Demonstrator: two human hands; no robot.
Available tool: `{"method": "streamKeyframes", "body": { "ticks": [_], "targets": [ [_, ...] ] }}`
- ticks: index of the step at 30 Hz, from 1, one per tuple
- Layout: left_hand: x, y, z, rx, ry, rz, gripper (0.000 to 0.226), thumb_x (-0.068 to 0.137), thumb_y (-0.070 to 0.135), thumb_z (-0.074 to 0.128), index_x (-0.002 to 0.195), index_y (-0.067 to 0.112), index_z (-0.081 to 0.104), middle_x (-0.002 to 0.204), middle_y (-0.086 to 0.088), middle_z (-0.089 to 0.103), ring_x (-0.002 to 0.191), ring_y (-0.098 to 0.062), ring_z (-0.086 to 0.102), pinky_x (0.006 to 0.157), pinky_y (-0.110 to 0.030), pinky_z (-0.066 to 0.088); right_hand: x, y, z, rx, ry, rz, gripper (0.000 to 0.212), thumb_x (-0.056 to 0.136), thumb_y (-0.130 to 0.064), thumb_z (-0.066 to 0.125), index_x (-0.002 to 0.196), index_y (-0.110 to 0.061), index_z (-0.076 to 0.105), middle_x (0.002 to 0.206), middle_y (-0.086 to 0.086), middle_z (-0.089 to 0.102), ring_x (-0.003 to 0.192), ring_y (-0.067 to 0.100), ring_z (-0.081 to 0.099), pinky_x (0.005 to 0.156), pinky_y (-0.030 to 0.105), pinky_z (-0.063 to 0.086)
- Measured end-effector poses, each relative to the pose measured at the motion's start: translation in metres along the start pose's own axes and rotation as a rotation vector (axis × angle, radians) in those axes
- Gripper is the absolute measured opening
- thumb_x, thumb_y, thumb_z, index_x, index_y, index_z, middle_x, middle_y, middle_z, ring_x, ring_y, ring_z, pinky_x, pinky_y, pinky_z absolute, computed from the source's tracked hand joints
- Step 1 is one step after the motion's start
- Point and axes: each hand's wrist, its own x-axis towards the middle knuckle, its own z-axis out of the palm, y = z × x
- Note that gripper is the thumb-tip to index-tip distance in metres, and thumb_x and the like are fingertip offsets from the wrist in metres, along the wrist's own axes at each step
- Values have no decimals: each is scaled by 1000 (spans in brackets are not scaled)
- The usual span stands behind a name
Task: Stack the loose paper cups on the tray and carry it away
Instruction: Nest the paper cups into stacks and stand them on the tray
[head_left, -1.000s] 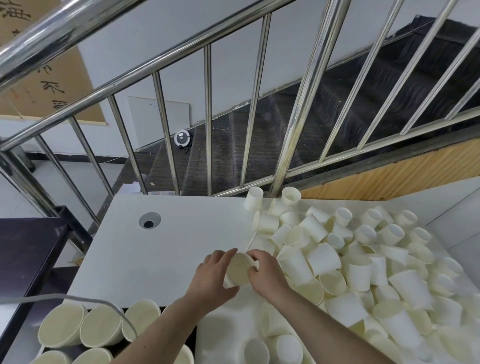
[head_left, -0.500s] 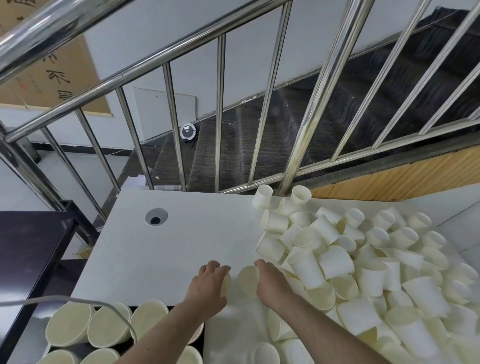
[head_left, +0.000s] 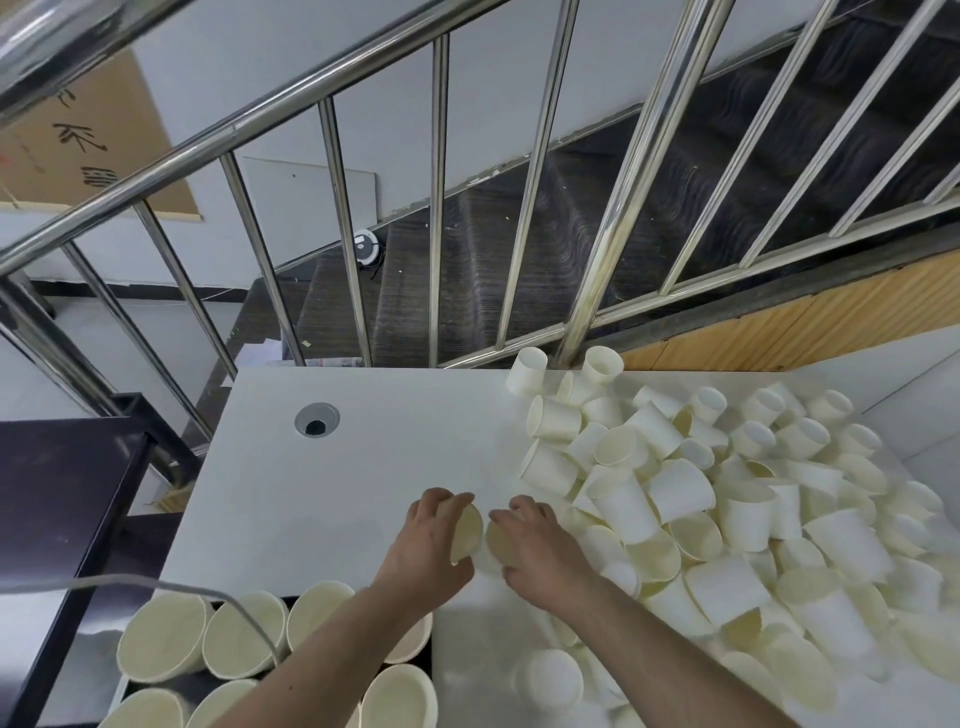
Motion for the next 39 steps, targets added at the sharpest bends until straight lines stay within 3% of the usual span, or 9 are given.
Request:
{"method": "streamKeyframes", "body": {
  "ticks": [10,13,26,32,39],
  "targets": [
    [-45,22,-20,-81,198,103,71,78,22,64,143,25,35,136,7,36,122,-17,38,93,-19,33,-58,-15,-15,110,233,91,74,79,-23,62,146,-28,30,141,-4,24,131,18,27,84,29,51],
    [-73,29,-22,-97,244,109,70,78,22,66,142,25,36,136,8,37,122,-15,38,93,-19,32,-89,-27,-11,158,294,77,74,78,-23,62,145,-28,31,140,-3,24,130,18,27,88,28,49],
    [-207,16,-41,-85,354,33,69,74,16,70,137,22,42,130,6,43,123,-16,43,96,-25,39,-176,-102,16,248,325,-82,71,79,-20,59,145,-27,33,136,-4,26,129,18,28,91,32,50],
    [-219,-6,-53,-6,317,-29,73,73,19,70,139,22,40,133,3,43,123,-19,43,95,-30,43,-172,-125,21,214,286,-105,73,80,-21,59,146,-25,31,138,-2,25,130,19,27,90,30,49],
    [-214,-33,-51,92,146,-72,75,78,32,70,142,28,33,141,9,35,129,-14,37,99,-22,37,-148,-138,34,120,168,-73,71,80,-20,59,145,-23,31,137,1,27,127,21,30,89,28,47]
  ]
}}
